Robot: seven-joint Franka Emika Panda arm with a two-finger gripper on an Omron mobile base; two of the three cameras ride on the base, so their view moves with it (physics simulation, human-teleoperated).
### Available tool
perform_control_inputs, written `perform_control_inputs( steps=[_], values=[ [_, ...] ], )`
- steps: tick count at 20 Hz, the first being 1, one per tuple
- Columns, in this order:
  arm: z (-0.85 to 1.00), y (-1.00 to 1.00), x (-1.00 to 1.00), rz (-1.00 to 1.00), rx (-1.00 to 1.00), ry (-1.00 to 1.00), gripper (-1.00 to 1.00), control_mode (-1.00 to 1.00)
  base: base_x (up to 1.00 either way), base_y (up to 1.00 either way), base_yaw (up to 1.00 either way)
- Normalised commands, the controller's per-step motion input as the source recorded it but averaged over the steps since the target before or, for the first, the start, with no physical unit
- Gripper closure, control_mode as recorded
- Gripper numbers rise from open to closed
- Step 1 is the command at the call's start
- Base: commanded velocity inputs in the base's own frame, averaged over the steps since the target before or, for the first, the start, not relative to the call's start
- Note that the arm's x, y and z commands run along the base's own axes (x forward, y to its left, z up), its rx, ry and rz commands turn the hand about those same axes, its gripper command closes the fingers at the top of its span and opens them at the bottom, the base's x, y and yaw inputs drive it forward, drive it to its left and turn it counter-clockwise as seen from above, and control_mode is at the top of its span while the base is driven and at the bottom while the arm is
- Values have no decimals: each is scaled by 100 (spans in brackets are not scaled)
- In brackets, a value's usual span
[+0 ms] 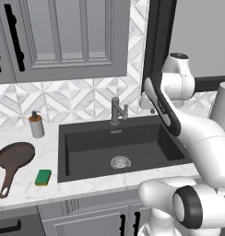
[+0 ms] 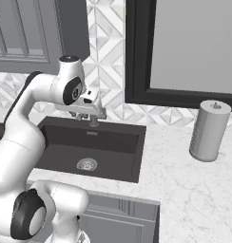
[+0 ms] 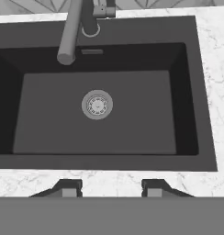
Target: Pick the pan and sponge and place them into the sink. Then turn on the water.
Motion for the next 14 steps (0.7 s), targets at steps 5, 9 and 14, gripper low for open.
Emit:
perform_control_inputs(
  steps=[5, 9, 14],
  values=[
    [-9, 13, -38, 1, 0, 0, -100, -100, 0, 0, 0],
    [-41, 100, -42, 0, -3, 4, -100, -100, 0, 0, 0],
    [-37, 100, -7, 0, -4, 11, -100, -100, 0, 0, 0]
  ],
)
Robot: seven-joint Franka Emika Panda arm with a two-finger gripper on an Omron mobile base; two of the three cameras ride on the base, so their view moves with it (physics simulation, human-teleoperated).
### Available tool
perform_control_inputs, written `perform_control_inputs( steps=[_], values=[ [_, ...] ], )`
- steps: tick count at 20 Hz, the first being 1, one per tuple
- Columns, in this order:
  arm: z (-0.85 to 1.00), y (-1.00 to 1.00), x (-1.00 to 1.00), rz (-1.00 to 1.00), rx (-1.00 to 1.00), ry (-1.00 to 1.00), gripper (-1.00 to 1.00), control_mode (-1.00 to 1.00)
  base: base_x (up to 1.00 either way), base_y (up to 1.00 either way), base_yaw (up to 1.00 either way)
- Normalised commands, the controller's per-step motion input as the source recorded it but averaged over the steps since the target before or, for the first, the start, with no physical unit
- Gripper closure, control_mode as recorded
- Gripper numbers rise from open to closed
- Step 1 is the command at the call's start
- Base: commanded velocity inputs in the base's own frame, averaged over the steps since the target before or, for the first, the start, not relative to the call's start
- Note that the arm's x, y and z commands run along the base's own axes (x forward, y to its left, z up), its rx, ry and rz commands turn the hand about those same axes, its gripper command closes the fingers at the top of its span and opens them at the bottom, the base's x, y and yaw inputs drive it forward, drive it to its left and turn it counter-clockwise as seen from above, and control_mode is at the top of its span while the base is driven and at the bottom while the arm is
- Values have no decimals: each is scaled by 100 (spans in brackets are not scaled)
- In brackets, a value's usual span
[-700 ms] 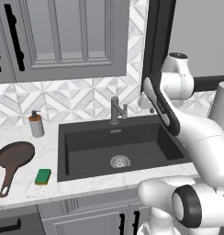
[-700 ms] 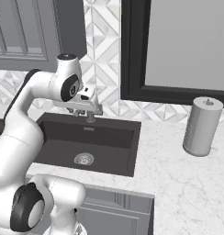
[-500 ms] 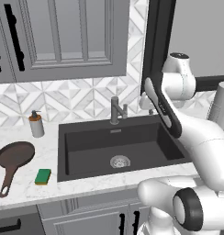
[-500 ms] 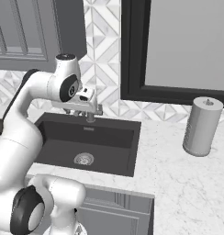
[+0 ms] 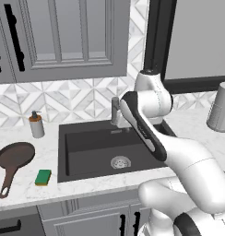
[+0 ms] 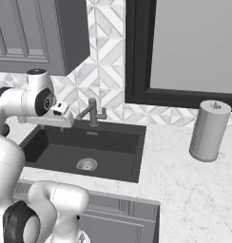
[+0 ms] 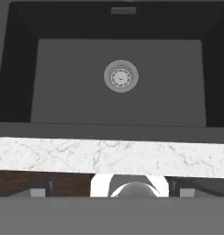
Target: Pick the pan and sponge and place them into the sink. Then turn on the water.
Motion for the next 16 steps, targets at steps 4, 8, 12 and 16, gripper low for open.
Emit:
perform_control_inputs(
  steps=[4, 8, 12, 16],
  values=[
    [-28, 100, 0, 0, -1, 15, -100, -100, 0, 0, 0],
    [-30, 100, 2, 0, 0, 9, -100, -100, 0, 0, 0],
    [-32, 97, 0, 0, 0, 17, -100, -100, 0, 0, 0],
    [-26, 97, 0, 0, 0, 21, -100, -100, 0, 0, 0]
  ],
)
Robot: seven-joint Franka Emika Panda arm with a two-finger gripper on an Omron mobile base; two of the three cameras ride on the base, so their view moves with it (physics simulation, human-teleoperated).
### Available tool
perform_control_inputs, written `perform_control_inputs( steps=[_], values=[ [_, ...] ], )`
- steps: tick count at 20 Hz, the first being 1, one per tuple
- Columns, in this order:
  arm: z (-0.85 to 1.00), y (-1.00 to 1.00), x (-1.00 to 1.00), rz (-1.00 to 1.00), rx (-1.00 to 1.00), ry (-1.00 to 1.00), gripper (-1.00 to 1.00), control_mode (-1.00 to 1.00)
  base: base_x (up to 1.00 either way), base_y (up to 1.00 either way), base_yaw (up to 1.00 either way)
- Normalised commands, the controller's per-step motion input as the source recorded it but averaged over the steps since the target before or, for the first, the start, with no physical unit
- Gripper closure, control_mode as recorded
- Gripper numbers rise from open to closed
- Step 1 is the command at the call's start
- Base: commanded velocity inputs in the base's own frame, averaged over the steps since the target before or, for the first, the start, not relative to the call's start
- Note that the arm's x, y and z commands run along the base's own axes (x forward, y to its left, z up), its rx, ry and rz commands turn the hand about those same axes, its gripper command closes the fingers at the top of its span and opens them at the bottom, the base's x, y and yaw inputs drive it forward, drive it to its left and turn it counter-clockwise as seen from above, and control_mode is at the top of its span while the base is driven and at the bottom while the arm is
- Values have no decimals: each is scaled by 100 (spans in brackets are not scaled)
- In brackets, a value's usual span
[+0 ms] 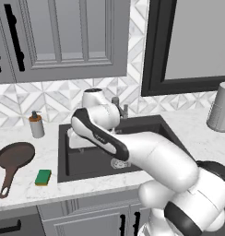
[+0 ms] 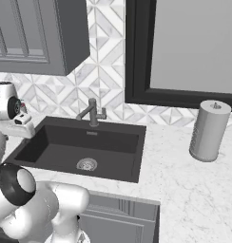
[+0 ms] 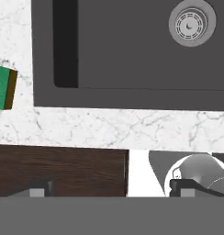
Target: Pick the pan and sponge and place them into the sink. Then turn on the water.
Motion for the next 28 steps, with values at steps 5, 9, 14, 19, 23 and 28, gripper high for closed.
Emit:
perform_control_inputs(
  steps=[5, 9, 14, 19, 23, 28],
  values=[
    [-30, 89, 2, 0, 0, 16, -100, -100, 0, 0, 0],
    [-33, 80, 0, 0, 0, 12, -100, -100, 0, 0, 0],
    [-37, 59, 0, 2, 0, 2, -100, -100, 0, 0, 0],
    [-11, 43, 2, -4, 0, -10, -100, -100, 0, 0, 0],
    [-8, 40, 13, -3, 0, -19, -100, -100, 0, 0, 0],
    [-20, 50, 24, 0, 0, -11, -100, -100, 0, 0, 0]
  ],
)
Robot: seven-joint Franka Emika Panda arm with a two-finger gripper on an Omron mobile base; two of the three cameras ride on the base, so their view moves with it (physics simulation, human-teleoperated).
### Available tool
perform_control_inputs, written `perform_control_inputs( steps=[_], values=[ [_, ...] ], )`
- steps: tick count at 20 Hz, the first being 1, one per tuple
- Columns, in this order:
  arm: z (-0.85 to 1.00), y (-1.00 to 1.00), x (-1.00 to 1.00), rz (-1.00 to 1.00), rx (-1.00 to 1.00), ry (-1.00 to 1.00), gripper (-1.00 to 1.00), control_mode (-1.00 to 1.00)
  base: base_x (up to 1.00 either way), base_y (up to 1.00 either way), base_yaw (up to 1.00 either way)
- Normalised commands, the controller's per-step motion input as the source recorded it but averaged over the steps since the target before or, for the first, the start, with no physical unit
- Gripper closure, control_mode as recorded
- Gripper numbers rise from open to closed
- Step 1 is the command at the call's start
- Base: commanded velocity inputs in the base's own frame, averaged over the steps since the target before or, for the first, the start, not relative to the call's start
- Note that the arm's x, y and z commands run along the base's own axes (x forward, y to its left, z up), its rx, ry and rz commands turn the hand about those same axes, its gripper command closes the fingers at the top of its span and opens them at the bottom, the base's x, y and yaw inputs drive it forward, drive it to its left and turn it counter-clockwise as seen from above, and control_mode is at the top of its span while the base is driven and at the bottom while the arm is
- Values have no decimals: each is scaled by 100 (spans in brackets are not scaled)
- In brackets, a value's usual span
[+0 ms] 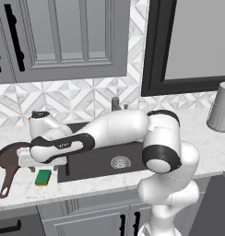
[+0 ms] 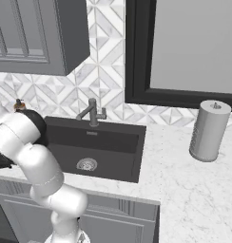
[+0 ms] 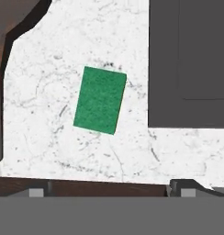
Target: Pick the pan and sponge and place them into the sink. Then turn on the water.
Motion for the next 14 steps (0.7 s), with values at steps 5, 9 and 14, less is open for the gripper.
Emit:
perform_control_inputs(
  steps=[5, 9, 14],
  values=[
    [-8, 53, 11, 0, -1, -1, -100, -100, 0, 0, 0],
    [0, 26, 12, 0, 0, 1, -100, -100, 0, 0, 0],
    [-1, 34, 13, 0, -2, 2, -100, -100, 0, 0, 0]
  ],
)
